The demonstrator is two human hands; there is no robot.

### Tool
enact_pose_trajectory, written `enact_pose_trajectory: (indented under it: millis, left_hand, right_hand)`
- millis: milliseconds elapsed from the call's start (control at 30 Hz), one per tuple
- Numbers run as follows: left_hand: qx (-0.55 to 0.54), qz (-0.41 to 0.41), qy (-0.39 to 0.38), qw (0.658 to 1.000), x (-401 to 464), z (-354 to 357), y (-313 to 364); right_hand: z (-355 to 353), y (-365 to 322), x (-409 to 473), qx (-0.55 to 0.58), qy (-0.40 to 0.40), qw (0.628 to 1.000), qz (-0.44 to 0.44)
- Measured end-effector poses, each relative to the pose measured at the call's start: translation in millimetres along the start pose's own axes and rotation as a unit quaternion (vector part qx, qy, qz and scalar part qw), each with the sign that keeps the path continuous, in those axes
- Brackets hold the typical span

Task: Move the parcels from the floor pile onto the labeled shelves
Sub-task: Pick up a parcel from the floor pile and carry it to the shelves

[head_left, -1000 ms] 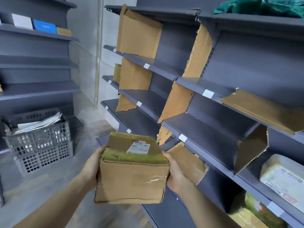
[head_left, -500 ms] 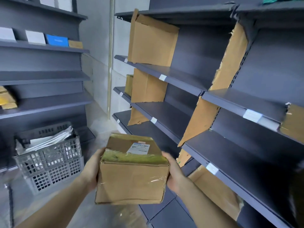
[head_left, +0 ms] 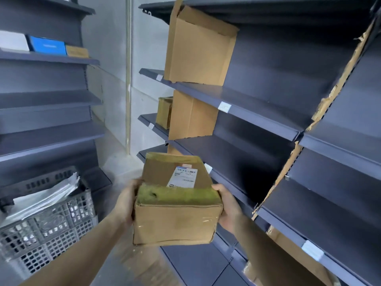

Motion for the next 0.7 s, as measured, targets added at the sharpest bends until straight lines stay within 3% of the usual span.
enact_pose_trajectory:
  millis: [233, 533, 700]
  left_hand:
    - [-0.001, -0.002, -0.057, 0.998, 59.2, -45.9, 38.1]
    - [0.037, 0.03, -0.032, 0.998, 126.7, -76.7, 69.8]
    - [0.066, 0.031, -0.031, 0.997, 152.1, -78.9, 73.6]
  right_hand:
    - [55.0, 18.1, 47.0, 0.036, 0.009, 0.999, -0.012]
    - [92.9, -6.2, 87.9, 0.09, -0.04, 0.993, -0.057]
    - [89.3, 0.7, 109.0, 0.083, -0.018, 0.995, -0.051]
Point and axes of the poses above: each hand's wrist, its own x-axis towards the middle knuckle, its own z-axis out of the palm, y = z × x, the point moved 6 cm from there along x, towards the middle knuckle, and after that the axes turned 8 degrees about x, right-handed, at the moved point
